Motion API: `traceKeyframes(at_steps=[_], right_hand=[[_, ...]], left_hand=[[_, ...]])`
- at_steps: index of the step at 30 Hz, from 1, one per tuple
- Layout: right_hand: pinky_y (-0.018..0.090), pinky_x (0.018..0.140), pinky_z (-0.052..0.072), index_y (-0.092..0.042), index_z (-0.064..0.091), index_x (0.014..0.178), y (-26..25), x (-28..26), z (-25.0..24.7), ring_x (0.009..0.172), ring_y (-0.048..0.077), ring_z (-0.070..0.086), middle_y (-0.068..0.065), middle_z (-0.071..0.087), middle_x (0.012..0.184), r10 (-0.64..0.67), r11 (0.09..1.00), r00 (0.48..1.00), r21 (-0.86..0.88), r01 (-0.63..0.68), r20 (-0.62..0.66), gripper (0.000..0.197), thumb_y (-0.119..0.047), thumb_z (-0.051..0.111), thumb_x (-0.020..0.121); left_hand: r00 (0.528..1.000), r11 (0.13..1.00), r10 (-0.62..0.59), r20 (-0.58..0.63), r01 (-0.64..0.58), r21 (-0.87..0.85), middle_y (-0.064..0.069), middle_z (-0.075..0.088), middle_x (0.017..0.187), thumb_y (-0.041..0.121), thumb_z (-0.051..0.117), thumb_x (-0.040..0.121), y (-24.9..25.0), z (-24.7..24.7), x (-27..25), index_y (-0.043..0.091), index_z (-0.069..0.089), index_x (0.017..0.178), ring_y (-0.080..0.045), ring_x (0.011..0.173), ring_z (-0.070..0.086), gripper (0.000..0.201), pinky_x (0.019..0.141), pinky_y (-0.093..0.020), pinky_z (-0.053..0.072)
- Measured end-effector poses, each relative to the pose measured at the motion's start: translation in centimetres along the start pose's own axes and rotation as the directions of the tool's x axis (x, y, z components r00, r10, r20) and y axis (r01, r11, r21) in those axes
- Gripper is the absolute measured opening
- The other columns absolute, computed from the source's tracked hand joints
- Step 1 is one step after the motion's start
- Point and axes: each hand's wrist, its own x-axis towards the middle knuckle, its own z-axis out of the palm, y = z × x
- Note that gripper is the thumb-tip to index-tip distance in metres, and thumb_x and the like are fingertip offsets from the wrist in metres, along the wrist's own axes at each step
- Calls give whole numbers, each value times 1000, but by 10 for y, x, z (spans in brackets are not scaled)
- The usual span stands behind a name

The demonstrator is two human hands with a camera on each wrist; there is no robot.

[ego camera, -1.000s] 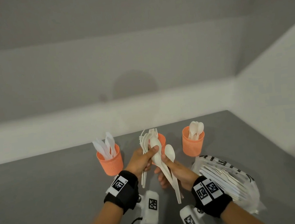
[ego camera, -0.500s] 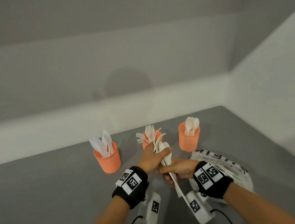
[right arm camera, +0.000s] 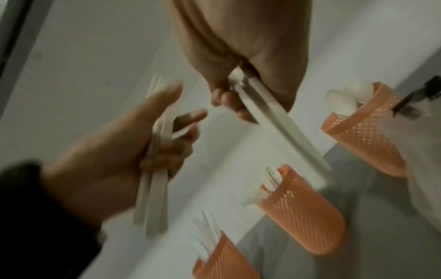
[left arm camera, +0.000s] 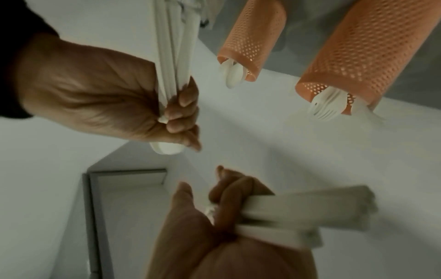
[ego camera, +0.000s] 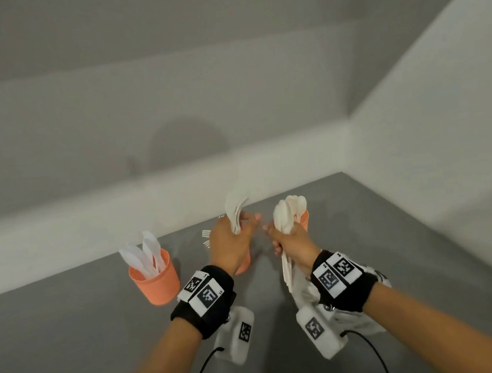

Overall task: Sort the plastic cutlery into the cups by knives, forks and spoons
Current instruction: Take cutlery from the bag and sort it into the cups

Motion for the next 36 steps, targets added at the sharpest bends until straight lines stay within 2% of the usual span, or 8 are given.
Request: traceKeyframes(at_steps=[4, 10, 19, 22, 26, 31, 33, 36], right_hand=[[19, 49, 39, -19, 51, 70, -30, 32, -31, 37, 0, 41, -3, 44, 56, -152, 978, 957, 104, 183, -248, 22, -12, 62, 88], [11, 44, 39, -19, 45, 67, -60, 72, -84, 39, -1, 41, 0, 42, 59, -242, 945, 896, 121, 305, -371, 28, -18, 65, 87], [22, 53, 40, -16, 40, 55, -54, 137, -88, 35, 2, 39, -10, 40, 33, -196, 967, 944, 109, 231, -264, 43, -34, 66, 84], [21, 48, 39, -16, 39, 55, -37, 151, -84, 36, 4, 39, -9, 40, 36, -168, 974, 957, 108, 197, -236, 44, -35, 67, 83], [29, 54, 38, -17, 38, 53, -10, 166, -76, 46, 17, 40, 3, 39, 48, -149, 982, 970, 89, 169, -191, 45, -34, 69, 82], [31, 60, 48, -19, 52, 61, 22, 173, -67, 44, 10, 54, -7, 54, 46, -124, 992, 983, -25, 122, -134, 28, -22, 74, 79], [32, 63, 49, -24, 54, 73, 31, 172, -66, 49, 7, 56, -5, 59, 55, -137, 990, 982, -48, 131, -131, 27, -4, 72, 76], [18, 67, 47, -27, 54, 84, 38, 172, -67, 62, 5, 56, -6, 58, 69, -252, 953, 965, -191, 234, -72, 36, 7, 60, 77]], left_hand=[[953, 960, -232, -195, 193, -203, -5, 55, 55, 29, 55, 91, -7, -7, 16, 10, 54, 53, -19, 53, 50, 42, 66, -35, 41], [834, 877, -401, -378, 229, -423, -4, 42, 44, 48, 43, 93, -10, -14, 40, 9, 40, 50, -19, 47, 41, 59, 57, -28, 38], [812, 865, -362, -458, 110, -489, 8, 34, 30, 46, 46, 93, -18, 1, 84, 13, 35, 49, -6, 31, 35, 56, 46, -23, 33], [800, 883, -343, -492, 96, -460, 8, 37, 31, 43, 48, 93, -29, 16, 96, 12, 37, 48, -5, 33, 37, 55, 49, -25, 35], [781, 885, -371, -502, 135, -445, 4, 42, 36, 39, 50, 93, -48, 37, 105, 10, 39, 47, -6, 35, 41, 55, 52, -25, 40], [785, 897, -360, -504, 142, -420, 3, 51, 43, 23, 59, 90, -80, 60, 104, 5, 49, 57, -1, 38, 48, 39, 48, -13, 45], [800, 914, -351, -487, 179, -365, 0, 57, 58, 15, 70, 81, -94, 65, 100, 4, 57, 76, -5, 50, 56, 17, 57, -18, 49], [841, 963, -263, -472, 200, -180, 3, 55, 75, -2, 66, 78, -113, 69, 94, 10, 54, 102, -13, 69, 54, 29, 62, -8, 44]])
